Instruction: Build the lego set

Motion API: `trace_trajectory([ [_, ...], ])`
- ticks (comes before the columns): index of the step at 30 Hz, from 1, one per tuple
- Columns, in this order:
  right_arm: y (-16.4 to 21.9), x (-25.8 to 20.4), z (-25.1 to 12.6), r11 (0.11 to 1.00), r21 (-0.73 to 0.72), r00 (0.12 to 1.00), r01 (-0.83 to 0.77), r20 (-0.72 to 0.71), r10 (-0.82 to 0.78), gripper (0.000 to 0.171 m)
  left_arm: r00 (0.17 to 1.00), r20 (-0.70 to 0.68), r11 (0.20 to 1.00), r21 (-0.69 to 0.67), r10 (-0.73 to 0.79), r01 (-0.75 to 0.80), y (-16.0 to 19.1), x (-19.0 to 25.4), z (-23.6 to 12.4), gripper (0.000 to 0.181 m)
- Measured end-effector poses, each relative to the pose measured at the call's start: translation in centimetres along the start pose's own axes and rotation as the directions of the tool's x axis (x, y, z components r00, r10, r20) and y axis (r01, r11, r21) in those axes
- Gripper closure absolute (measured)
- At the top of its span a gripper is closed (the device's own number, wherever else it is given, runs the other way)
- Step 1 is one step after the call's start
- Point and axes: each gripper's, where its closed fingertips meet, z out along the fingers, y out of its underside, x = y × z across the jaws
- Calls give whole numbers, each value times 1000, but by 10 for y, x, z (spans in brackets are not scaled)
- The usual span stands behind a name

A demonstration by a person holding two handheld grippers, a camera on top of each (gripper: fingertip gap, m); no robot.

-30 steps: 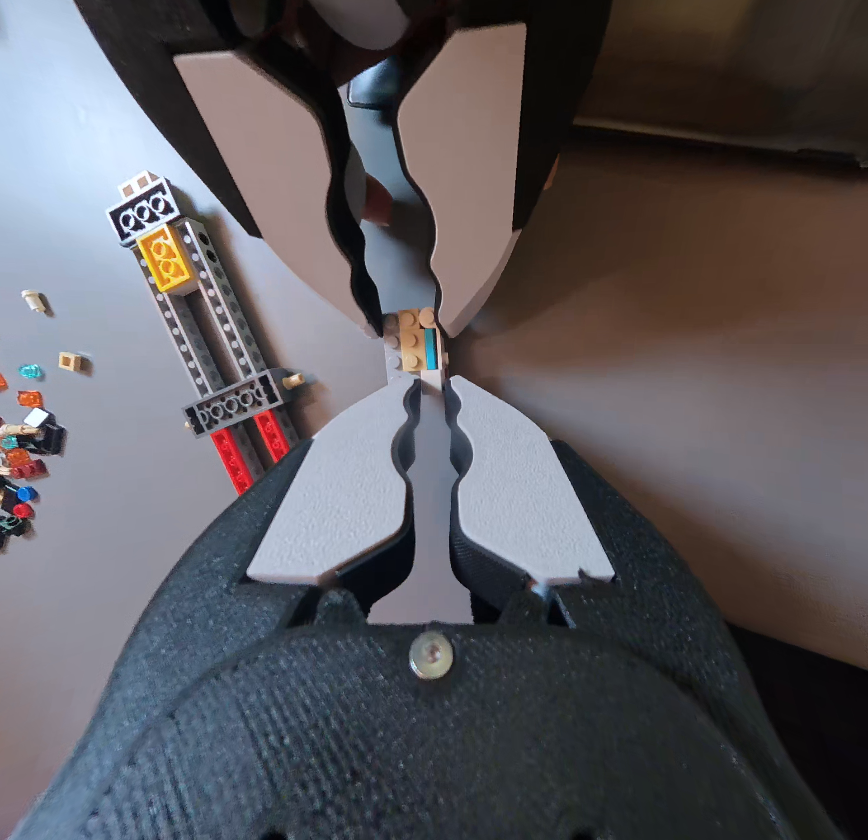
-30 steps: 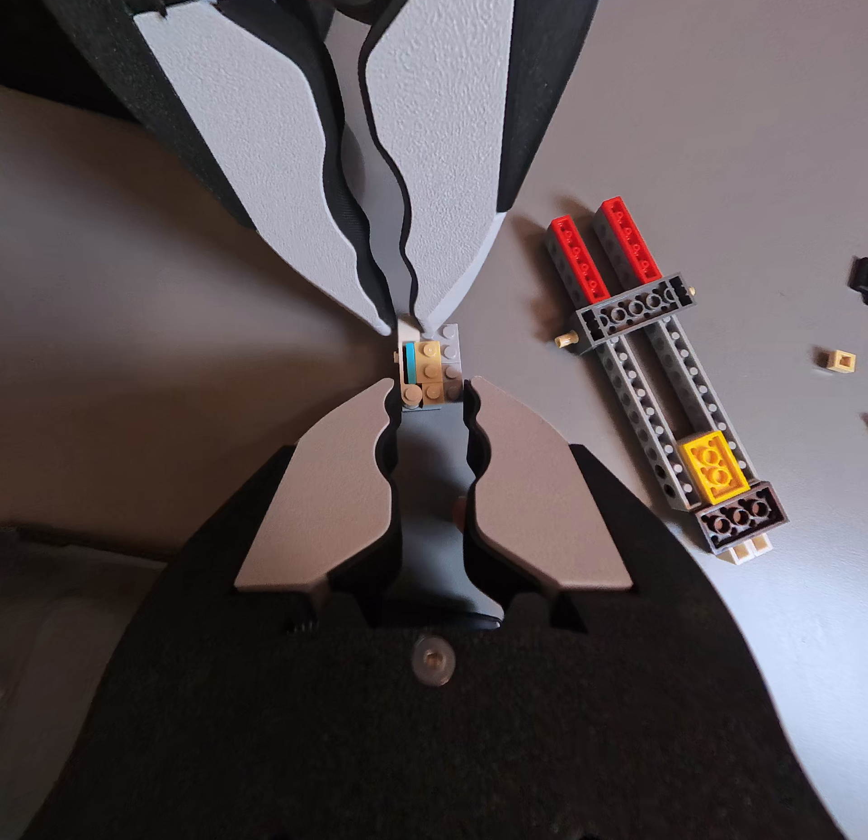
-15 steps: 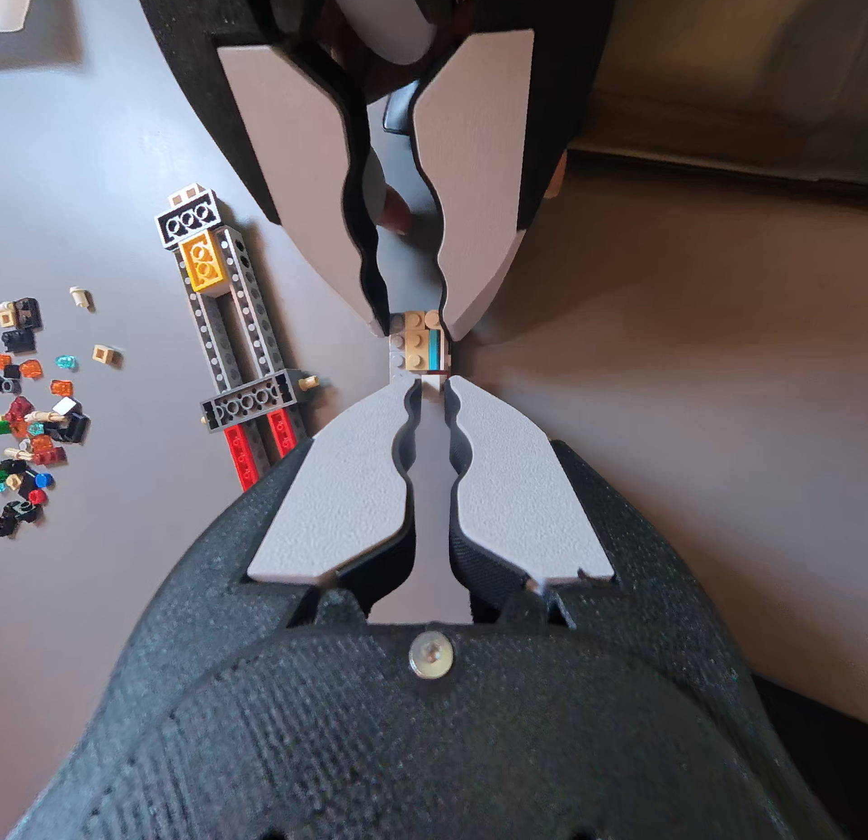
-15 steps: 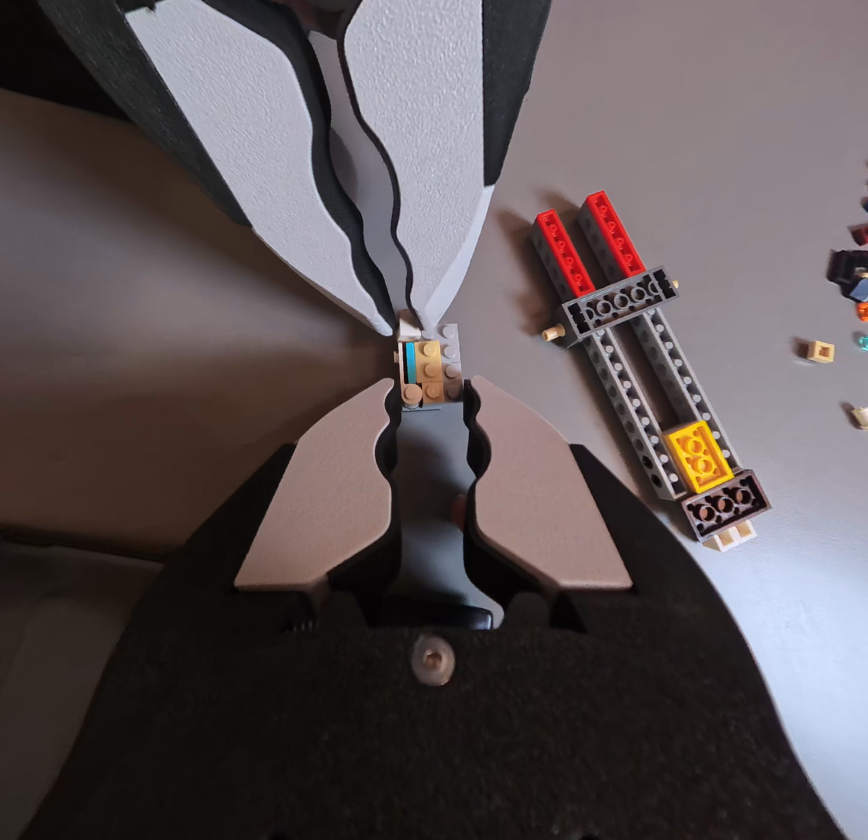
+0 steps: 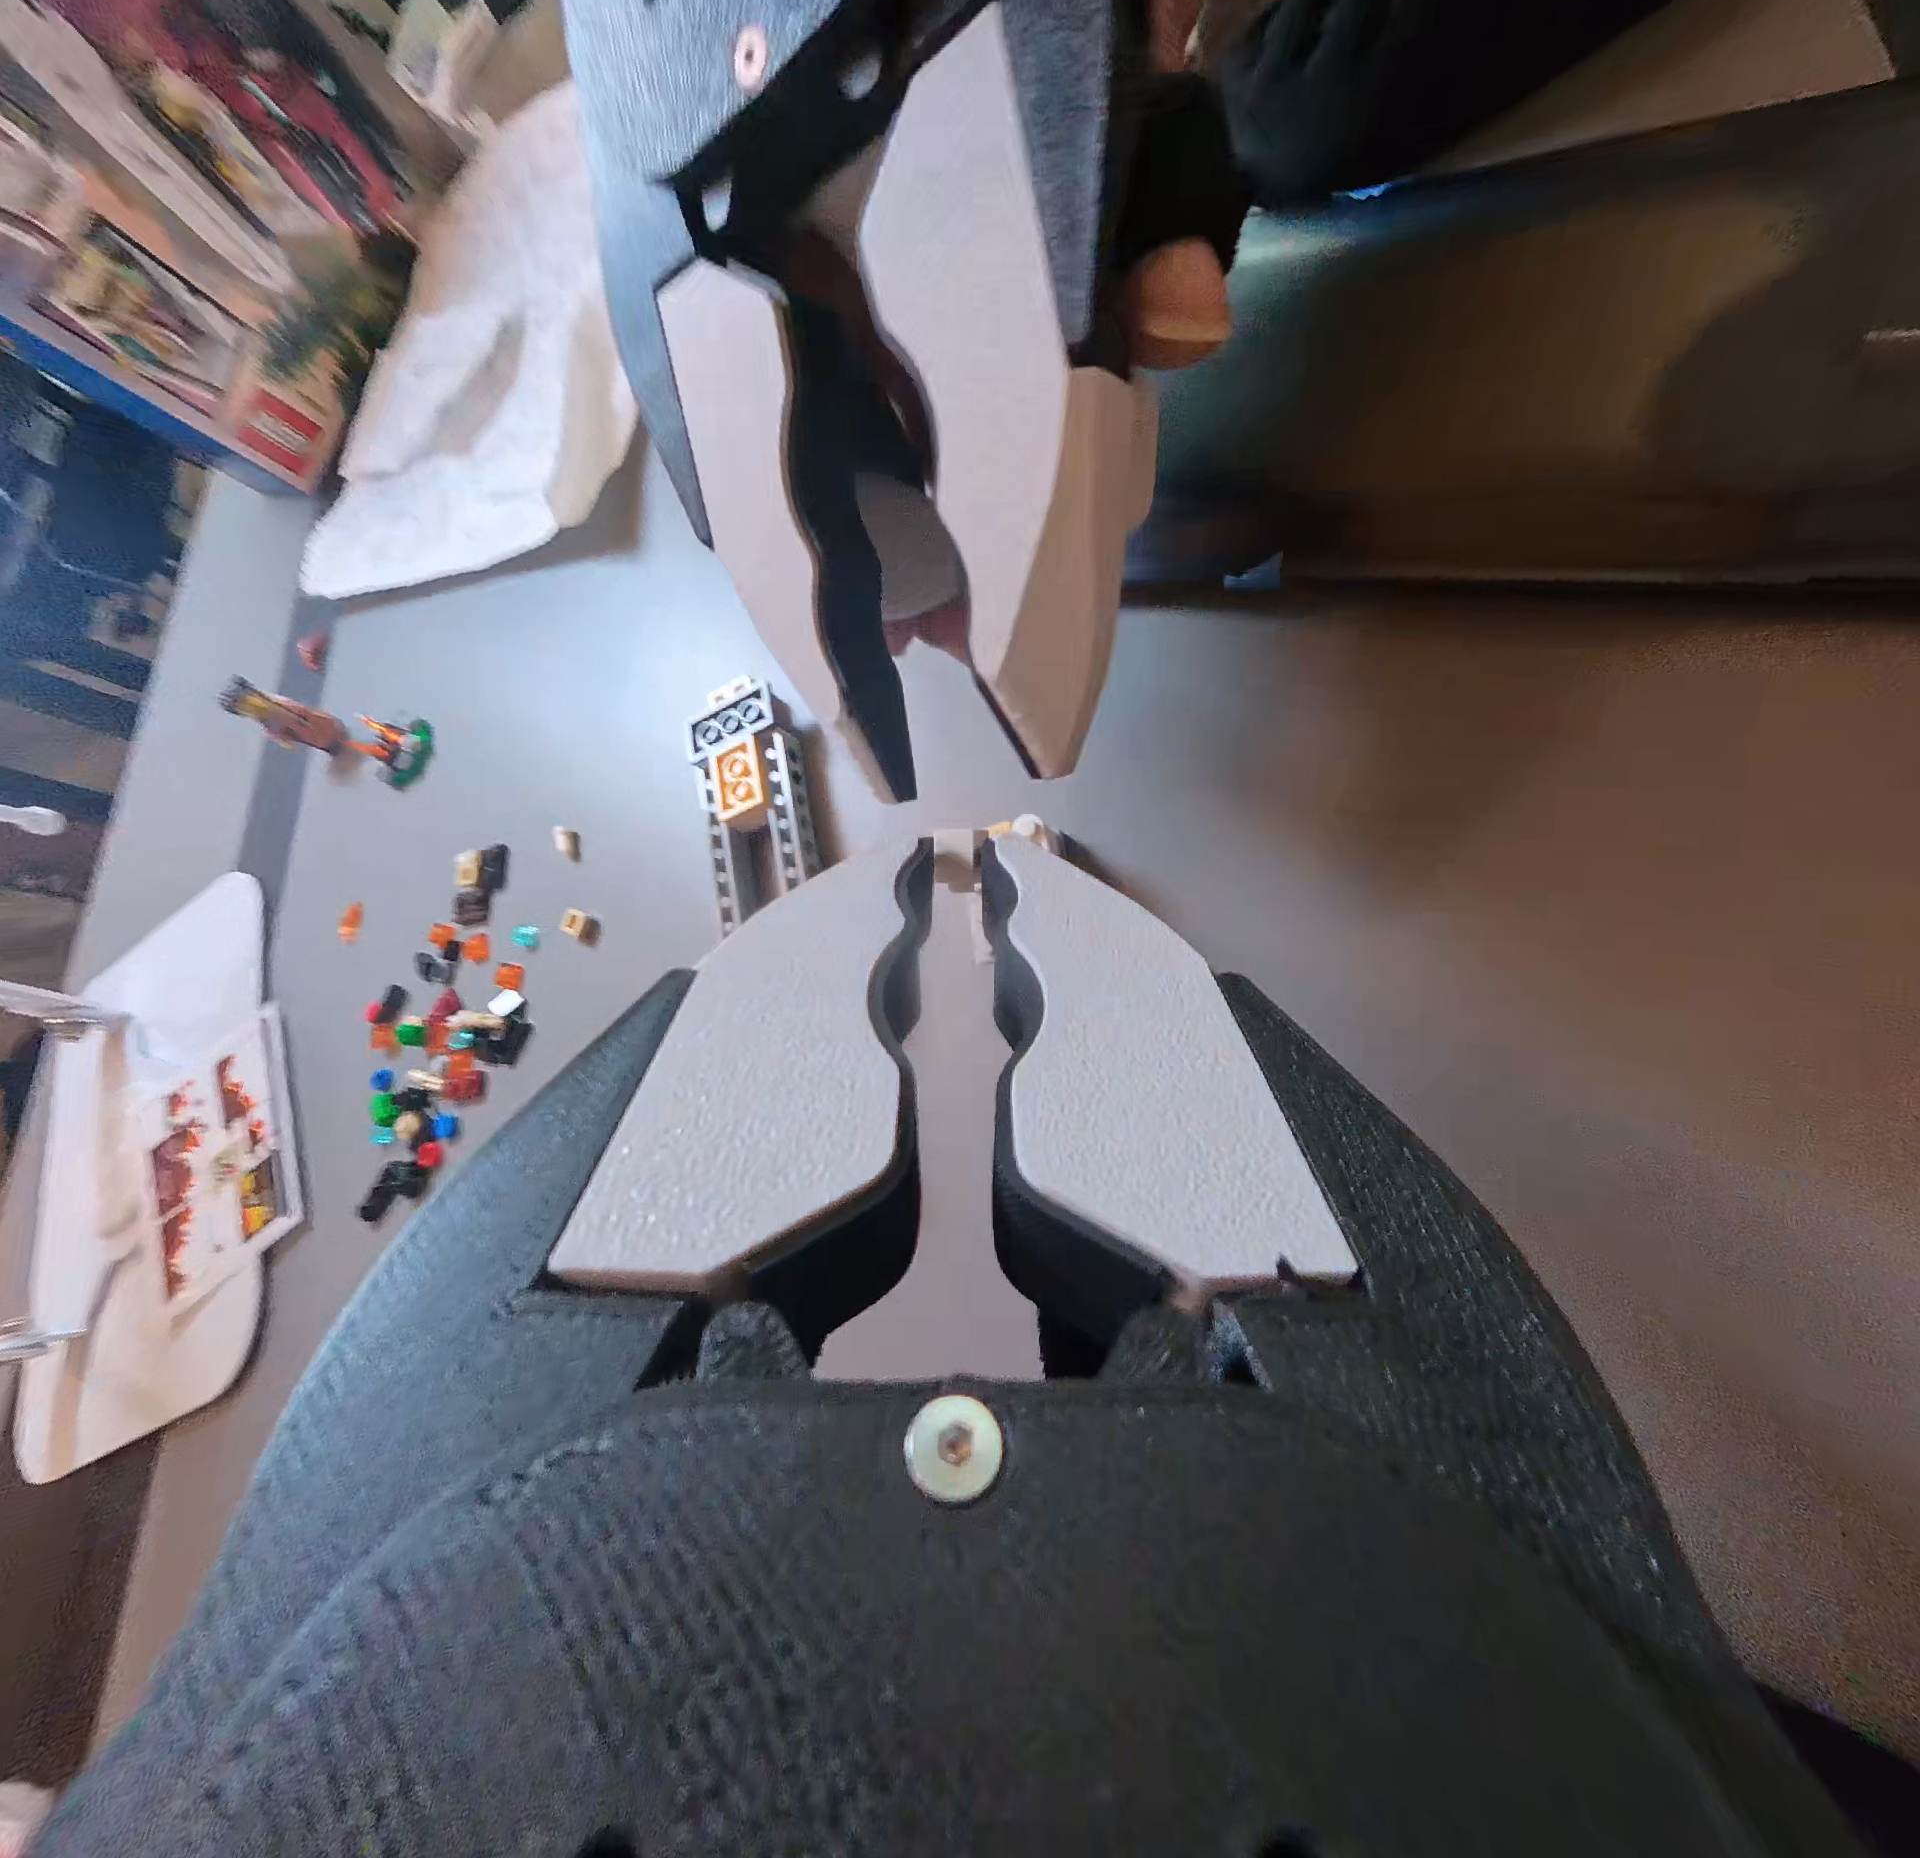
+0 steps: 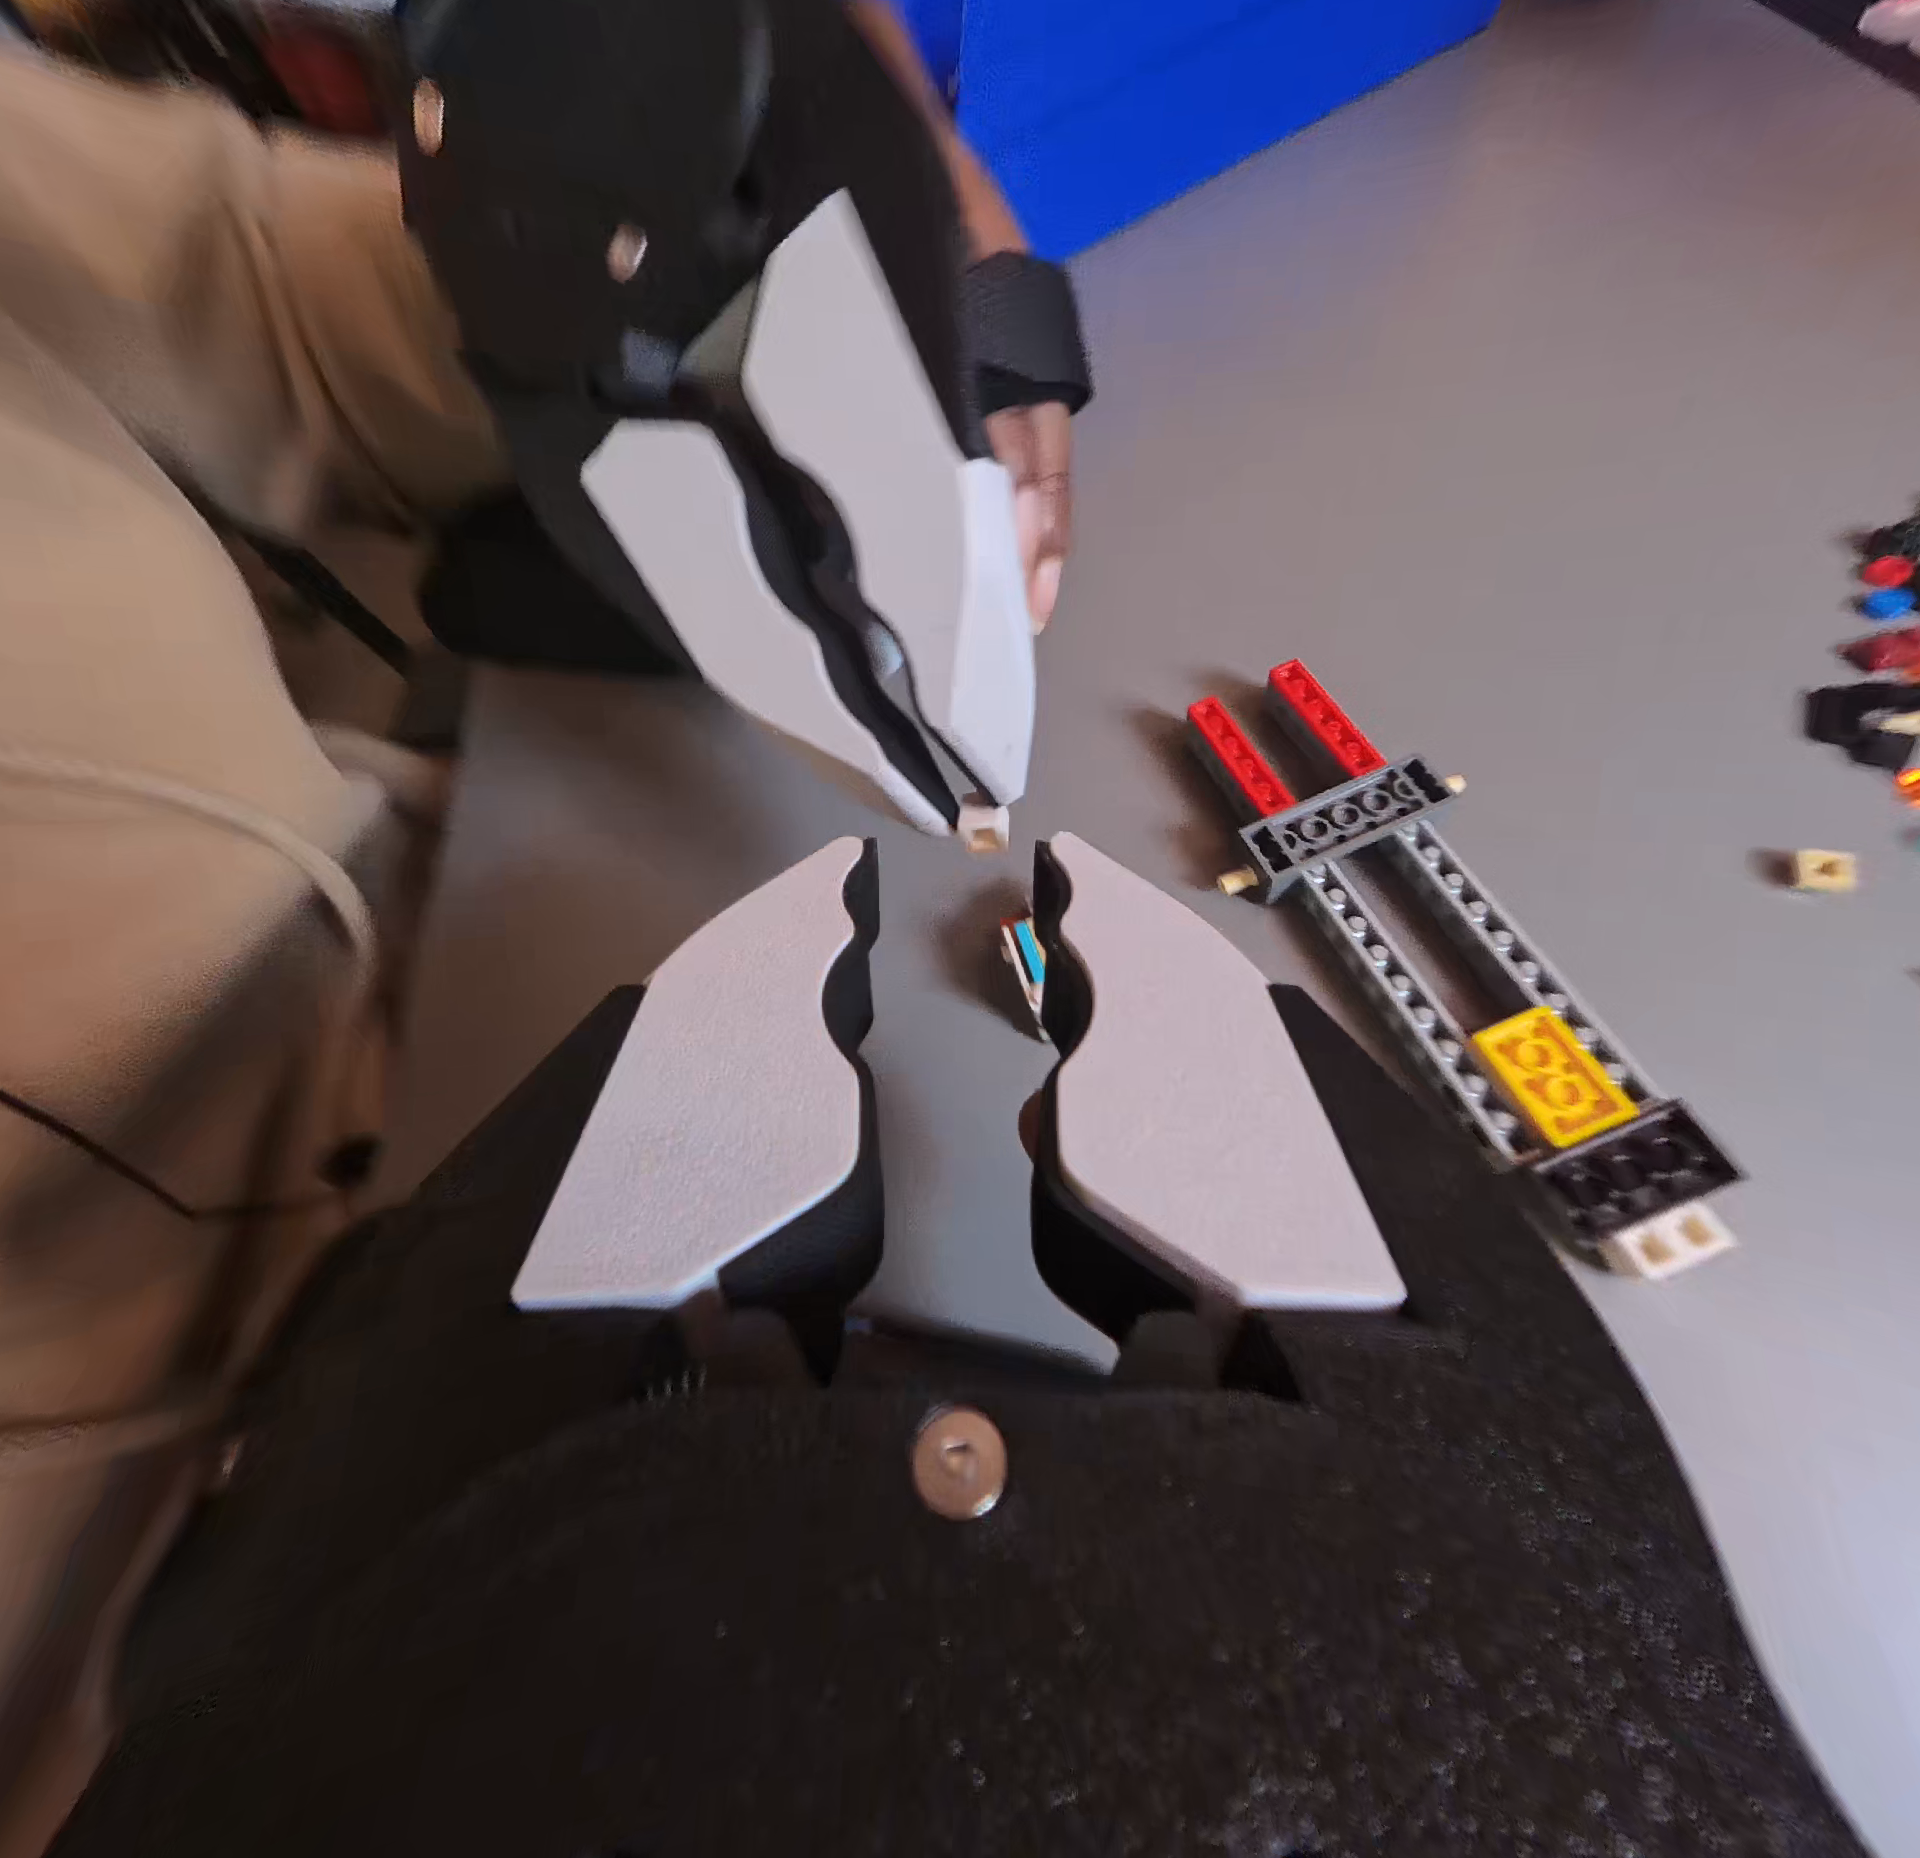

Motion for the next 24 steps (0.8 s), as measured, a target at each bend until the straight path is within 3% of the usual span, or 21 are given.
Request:
trace_trajectory([
  [1,-5,3,-2,996,47,997,-69,24,68,143,999,45,999,15,28,-29,-3,-4,-3,173],
  [5,-26,14,-14,933,203,954,-296,117,277,143,960,251,989,44,124,-139,-13,-25,-15,173],
  [8,-34,12,-13,888,252,920,-385,188,345,143,929,328,979,43,175,-199,-19,-31,-19,173],
  [14,-33,11,-6,857,245,886,-453,232,401,148,911,352,970,27,216,-241,-20,-29,-17,173],
  [17,-32,12,-5,845,247,874,-475,245,419,161,900,365,966,12,237,-259,-19,-30,-15,173],
  [20,-34,12,-8,841,268,874,-470,274,401,162,911,364,971,60,193,-230,-21,-31,-17,173],
  [24,-49,7,-25,816,346,864,-462,383,327,163,963,268,967,252,-40,-30,-26,-36,-26,164],
])
